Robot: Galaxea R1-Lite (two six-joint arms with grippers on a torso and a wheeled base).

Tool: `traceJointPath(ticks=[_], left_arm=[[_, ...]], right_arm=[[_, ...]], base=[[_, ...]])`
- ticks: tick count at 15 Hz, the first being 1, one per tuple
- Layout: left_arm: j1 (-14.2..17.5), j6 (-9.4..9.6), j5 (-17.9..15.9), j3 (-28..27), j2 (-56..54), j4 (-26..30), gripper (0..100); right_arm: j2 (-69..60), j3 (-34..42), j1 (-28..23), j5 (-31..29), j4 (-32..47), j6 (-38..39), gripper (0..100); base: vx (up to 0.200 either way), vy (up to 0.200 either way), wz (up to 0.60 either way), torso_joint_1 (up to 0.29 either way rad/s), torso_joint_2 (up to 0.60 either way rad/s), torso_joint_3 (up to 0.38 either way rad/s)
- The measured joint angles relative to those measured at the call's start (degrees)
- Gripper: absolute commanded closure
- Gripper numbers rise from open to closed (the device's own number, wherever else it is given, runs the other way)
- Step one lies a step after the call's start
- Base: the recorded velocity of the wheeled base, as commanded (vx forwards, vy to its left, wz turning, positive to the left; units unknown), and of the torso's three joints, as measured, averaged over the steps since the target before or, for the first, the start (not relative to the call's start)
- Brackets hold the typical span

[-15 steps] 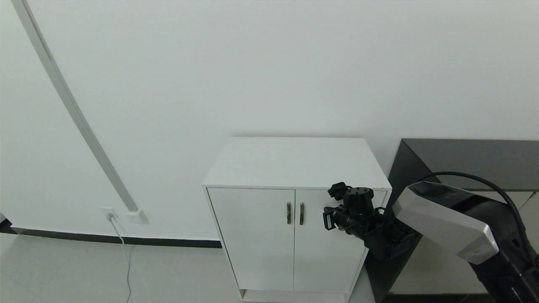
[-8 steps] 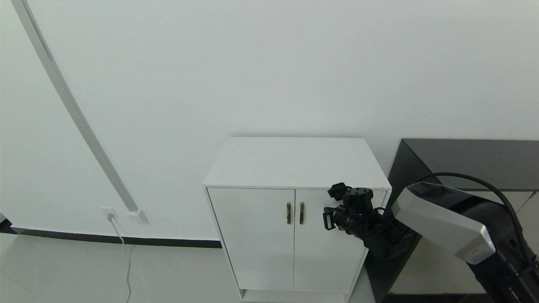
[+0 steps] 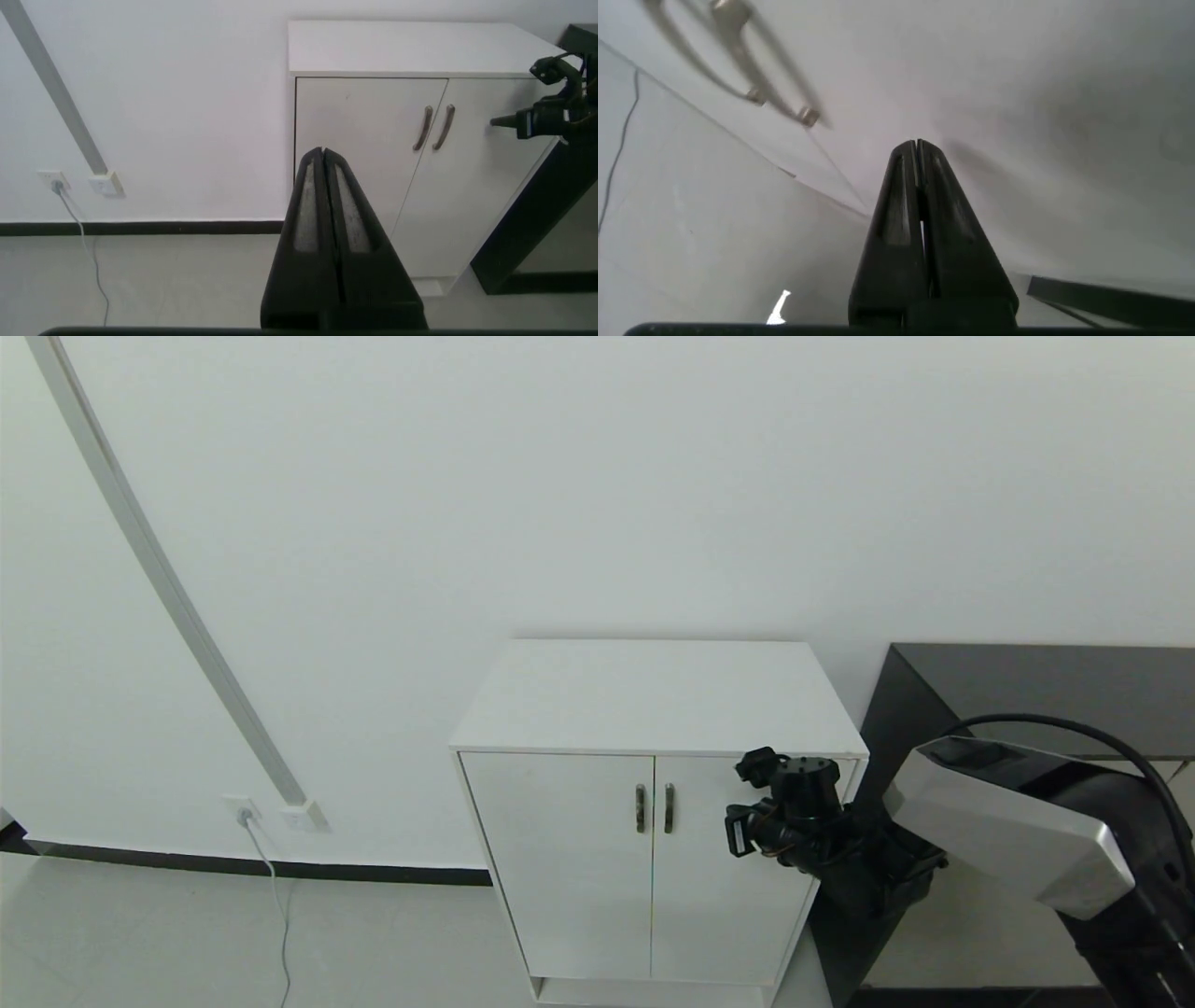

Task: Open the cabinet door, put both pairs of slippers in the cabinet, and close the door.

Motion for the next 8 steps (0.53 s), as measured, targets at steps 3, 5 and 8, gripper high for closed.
traceJointPath(ticks=[3, 5, 8], left_arm=[[0.02, 0.00, 0.02, 0.00, 0.00, 0.00, 100], [0.02, 0.01, -0.01, 0.00, 0.00, 0.00, 100], [0.02, 0.06, 0.00, 0.00, 0.00, 0.00, 100]], right_arm=[[-5.18, 7.58, 0.41, 0.02, -2.57, 0.05, 100], [-10.73, 15.02, 0.66, -0.16, -4.55, 0.11, 100], [-19.90, 26.08, 0.05, -3.32, -8.86, 0.35, 100]], base=[[0.000, 0.000, 0.00, 0.000, 0.00, 0.000], [0.000, 0.000, 0.00, 0.000, 0.00, 0.000], [0.000, 0.000, 0.00, 0.000, 0.00, 0.000]])
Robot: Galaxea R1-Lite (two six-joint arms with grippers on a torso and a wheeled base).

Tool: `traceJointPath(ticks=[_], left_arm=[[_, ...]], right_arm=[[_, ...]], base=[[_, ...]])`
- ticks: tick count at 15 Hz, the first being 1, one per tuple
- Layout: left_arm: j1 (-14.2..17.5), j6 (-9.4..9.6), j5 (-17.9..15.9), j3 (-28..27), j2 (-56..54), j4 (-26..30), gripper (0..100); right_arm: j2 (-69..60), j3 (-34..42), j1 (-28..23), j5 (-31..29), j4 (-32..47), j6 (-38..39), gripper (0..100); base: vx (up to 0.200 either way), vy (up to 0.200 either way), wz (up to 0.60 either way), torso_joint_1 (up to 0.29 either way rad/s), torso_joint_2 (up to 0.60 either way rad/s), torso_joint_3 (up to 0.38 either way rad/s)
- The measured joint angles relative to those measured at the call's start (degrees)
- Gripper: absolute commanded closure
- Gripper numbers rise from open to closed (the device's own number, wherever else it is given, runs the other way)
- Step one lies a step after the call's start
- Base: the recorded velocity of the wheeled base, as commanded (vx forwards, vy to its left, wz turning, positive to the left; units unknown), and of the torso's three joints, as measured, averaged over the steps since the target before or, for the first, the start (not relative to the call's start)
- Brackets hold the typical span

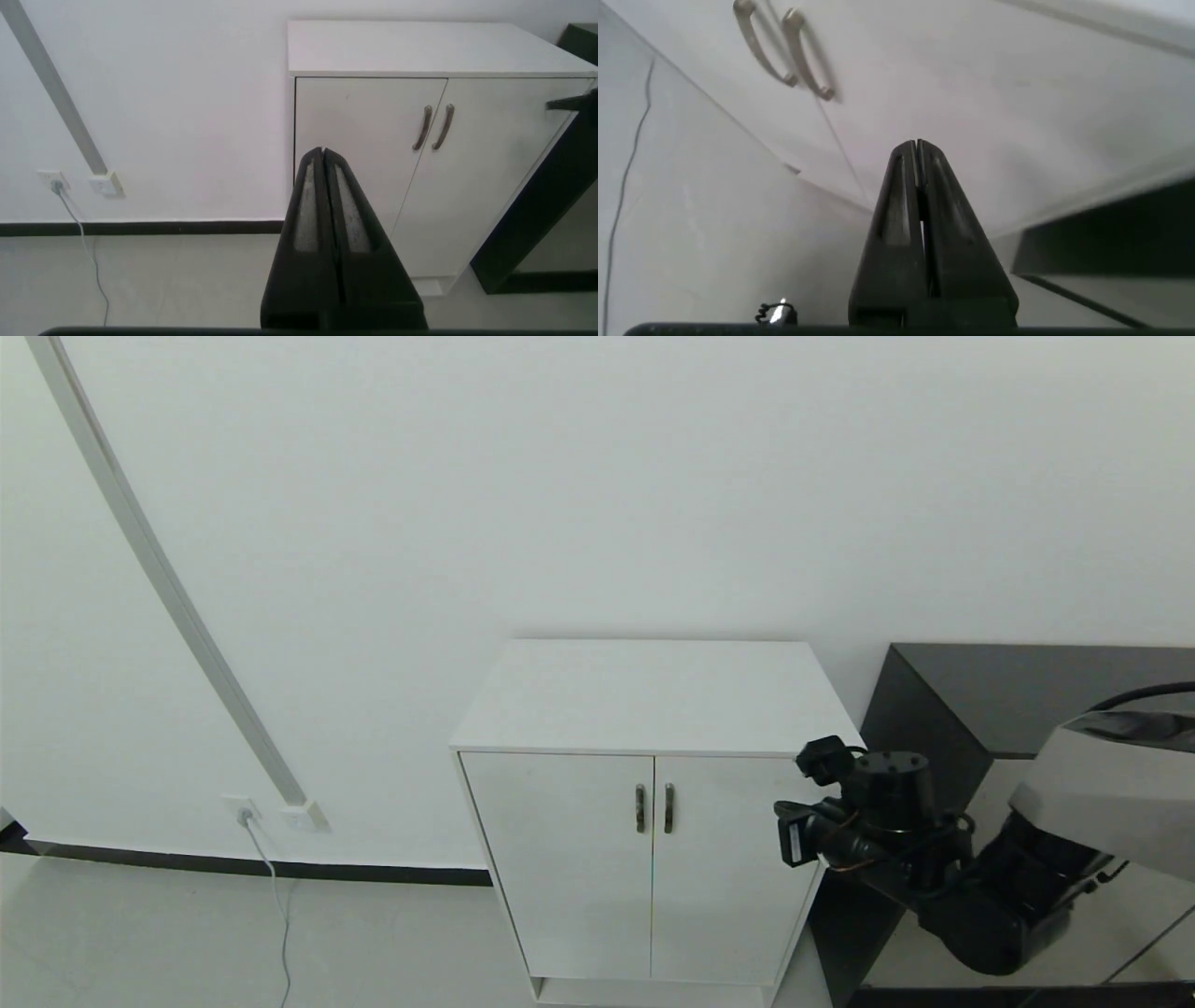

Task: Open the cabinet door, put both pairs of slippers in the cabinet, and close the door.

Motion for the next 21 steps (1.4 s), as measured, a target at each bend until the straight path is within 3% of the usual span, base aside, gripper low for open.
traceJointPath(ticks=[5, 13, 16, 21], left_arm=[[0.00, 0.09, -0.06, 0.00, 0.00, 0.00, 100], [0.00, 0.06, -0.01, 0.00, 0.00, 0.00, 100], [0.00, 0.02, -0.04, 0.00, 0.00, 0.00, 100], [0.00, 0.06, -0.01, 0.00, 0.00, 0.00, 100]], right_arm=[[-14.68, 17.75, -4.43, -6.78, -5.42, -0.02, 100], [-36.19, 37.99, -10.89, -7.96, -5.21, -0.20, 100], [-46.09, 39.61, -11.57, -8.18, 4.86, -0.30, 100], [-66.88, 39.94, -11.82, -6.38, 28.51, -0.52, 100]], base=[[0.000, 0.000, 0.00, 0.000, 0.00, 0.000], [0.000, 0.000, 0.00, 0.000, 0.00, 0.000], [0.000, 0.000, 0.00, 0.000, 0.00, 0.000], [0.000, 0.000, 0.00, 0.000, 0.00, 0.000]])
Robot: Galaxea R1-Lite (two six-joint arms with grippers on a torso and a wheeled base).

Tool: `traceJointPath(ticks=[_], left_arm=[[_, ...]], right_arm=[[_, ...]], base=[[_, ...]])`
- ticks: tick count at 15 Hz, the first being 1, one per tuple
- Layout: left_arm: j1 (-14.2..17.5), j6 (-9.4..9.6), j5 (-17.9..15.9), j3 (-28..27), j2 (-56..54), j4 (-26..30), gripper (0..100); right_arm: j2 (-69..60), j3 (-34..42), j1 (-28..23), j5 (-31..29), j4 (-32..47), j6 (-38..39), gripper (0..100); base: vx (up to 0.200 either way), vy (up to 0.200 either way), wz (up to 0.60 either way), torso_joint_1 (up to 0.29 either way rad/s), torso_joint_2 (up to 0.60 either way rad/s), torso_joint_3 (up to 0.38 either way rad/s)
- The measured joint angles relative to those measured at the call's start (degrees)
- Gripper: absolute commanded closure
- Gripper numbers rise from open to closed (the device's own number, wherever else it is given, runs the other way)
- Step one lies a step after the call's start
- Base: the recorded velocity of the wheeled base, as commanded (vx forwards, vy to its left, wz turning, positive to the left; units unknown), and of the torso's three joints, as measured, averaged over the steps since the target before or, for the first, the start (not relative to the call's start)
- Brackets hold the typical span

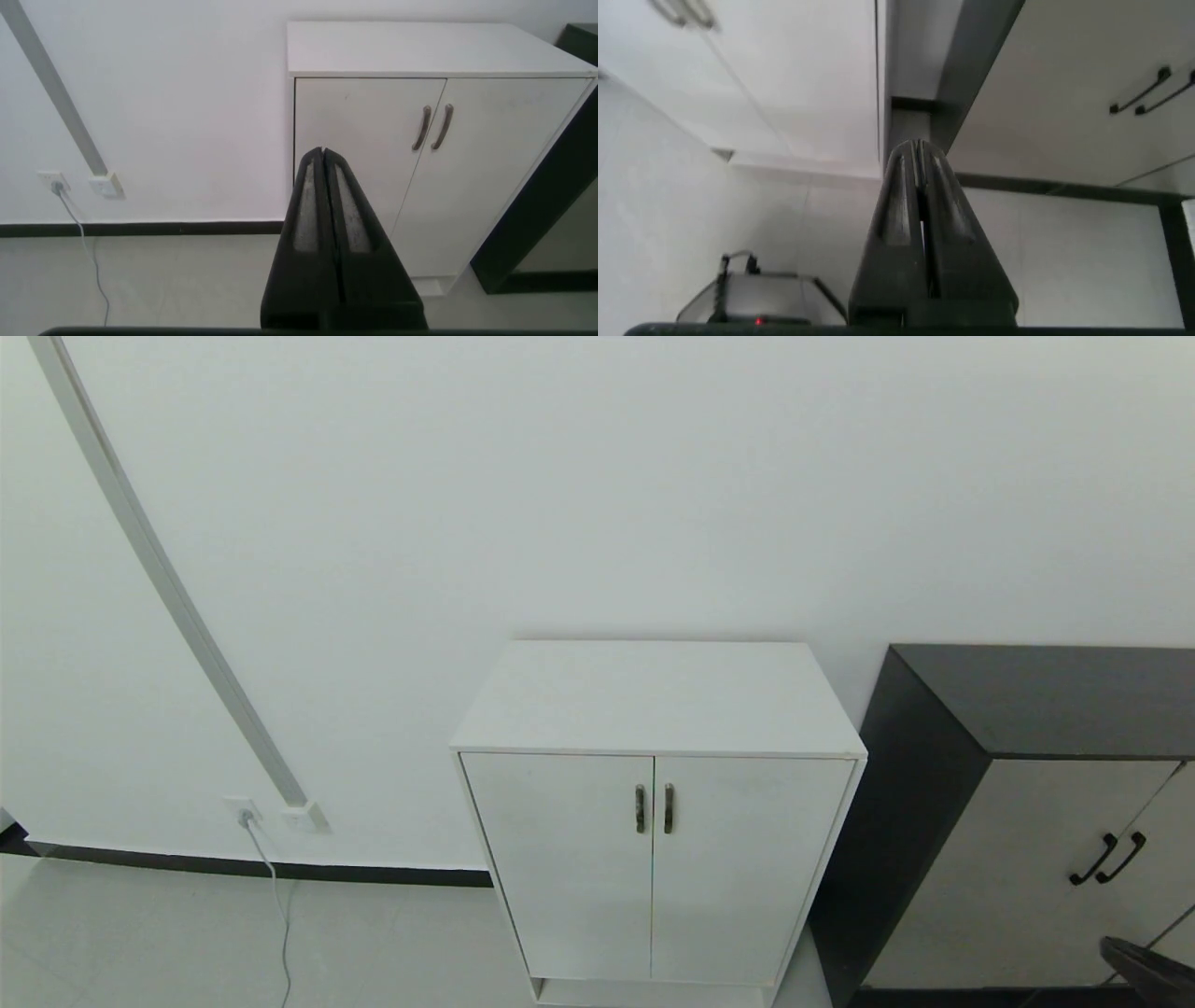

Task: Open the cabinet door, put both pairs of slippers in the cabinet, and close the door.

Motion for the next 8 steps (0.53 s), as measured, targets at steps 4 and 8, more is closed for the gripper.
traceJointPath(ticks=[4, 8], left_arm=[[0.00, 0.02, 0.00, 0.00, 0.00, 0.00, 100], [-0.02, 0.02, -0.02, 0.00, 0.00, 0.00, 100]], right_arm=[[-16.82, 0.02, 0.21, 1.80, 16.42, -0.29, 100], [-32.44, -0.74, 0.50, 4.50, 29.43, -0.93, 100]], base=[[0.000, 0.000, 0.00, 0.000, 0.00, 0.000], [0.000, 0.000, 0.00, 0.000, 0.00, 0.000]])
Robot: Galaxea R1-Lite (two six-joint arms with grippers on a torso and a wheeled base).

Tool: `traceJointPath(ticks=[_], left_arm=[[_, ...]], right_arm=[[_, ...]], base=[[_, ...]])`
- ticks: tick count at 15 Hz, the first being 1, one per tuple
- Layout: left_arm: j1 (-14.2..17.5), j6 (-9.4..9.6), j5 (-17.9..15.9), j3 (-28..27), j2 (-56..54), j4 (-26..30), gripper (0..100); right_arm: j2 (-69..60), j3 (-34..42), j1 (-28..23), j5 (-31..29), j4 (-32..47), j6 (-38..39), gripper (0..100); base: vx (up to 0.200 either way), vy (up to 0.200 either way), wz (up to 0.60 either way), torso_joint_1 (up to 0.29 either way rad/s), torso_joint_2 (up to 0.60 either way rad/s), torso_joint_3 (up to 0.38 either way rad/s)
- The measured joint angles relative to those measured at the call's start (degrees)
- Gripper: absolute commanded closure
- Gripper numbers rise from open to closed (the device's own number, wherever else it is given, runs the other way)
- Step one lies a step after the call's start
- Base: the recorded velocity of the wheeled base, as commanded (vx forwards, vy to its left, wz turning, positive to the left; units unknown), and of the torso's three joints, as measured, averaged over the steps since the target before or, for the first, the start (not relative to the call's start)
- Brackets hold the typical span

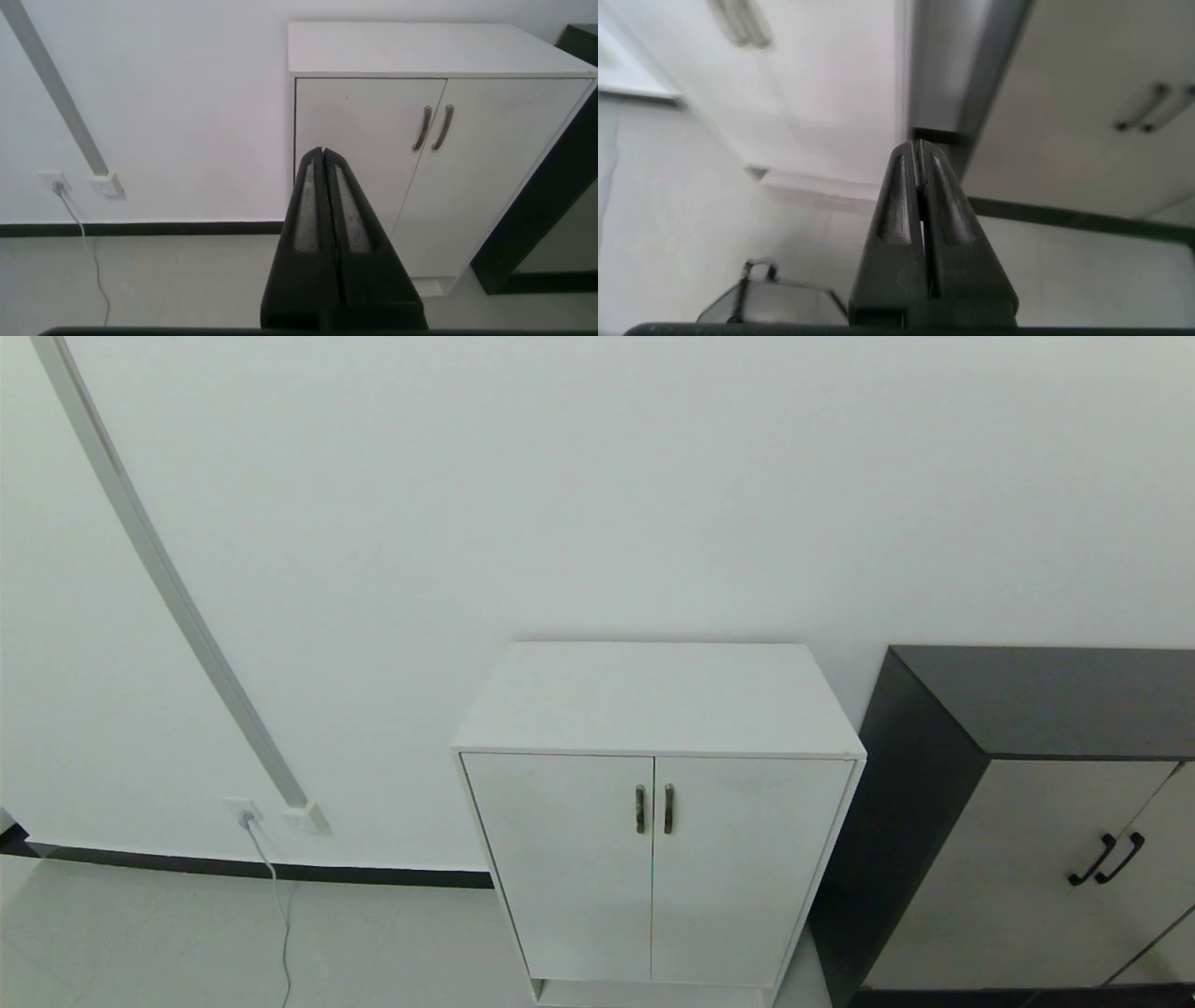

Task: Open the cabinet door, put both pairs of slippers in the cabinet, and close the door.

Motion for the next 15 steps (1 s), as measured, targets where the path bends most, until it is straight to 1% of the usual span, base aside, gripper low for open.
traceJointPath(ticks=[2, 3, 7, 9, 11, 13, 15], left_arm=[[0.02, 0.00, -0.02, 0.00, 0.00, 0.00, 100], [0.02, 0.00, -0.02, 0.00, 0.00, 0.00, 100], [0.02, 0.00, -0.02, 0.00, 0.00, 0.00, 100], [0.02, 0.00, -0.02, 0.00, 0.00, 0.00, 100], [0.02, -0.02, 0.00, 0.00, 0.00, 0.00, 100], [0.02, -0.04, 0.02, 0.00, 0.00, 0.00, 100], [0.02, -0.02, 0.02, 0.00, 0.00, 0.00, 100]], right_arm=[[-6.27, -0.30, 0.00, 2.02, 4.84, -0.11, 100], [-8.67, -0.46, 0.04, 2.76, 5.71, -0.13, 100], [-14.51, -0.57, 1.29, 3.88, 5.84, -0.09, 100], [-17.18, -0.55, 3.34, 4.13, 5.84, 0.00, 100], [-18.58, -0.52, 4.11, 4.07, 5.84, 0.04, 100], [-19.10, -0.52, 3.61, 3.66, 5.84, -0.07, 100], [-19.22, -0.52, 0.77, 3.24, 5.84, -0.18, 100]], base=[[0.000, 0.000, 0.00, 0.000, 0.00, 0.000], [0.000, 0.000, 0.00, 0.000, 0.00, 0.000], [0.000, 0.000, 0.00, 0.000, 0.00, 0.000], [0.000, 0.000, 0.00, 0.000, 0.00, 0.000], [0.000, 0.000, 0.00, 0.000, 0.00, 0.000], [0.000, 0.000, 0.00, 0.000, 0.00, 0.000], [0.000, 0.000, 0.00, 0.000, 0.00, 0.000]])
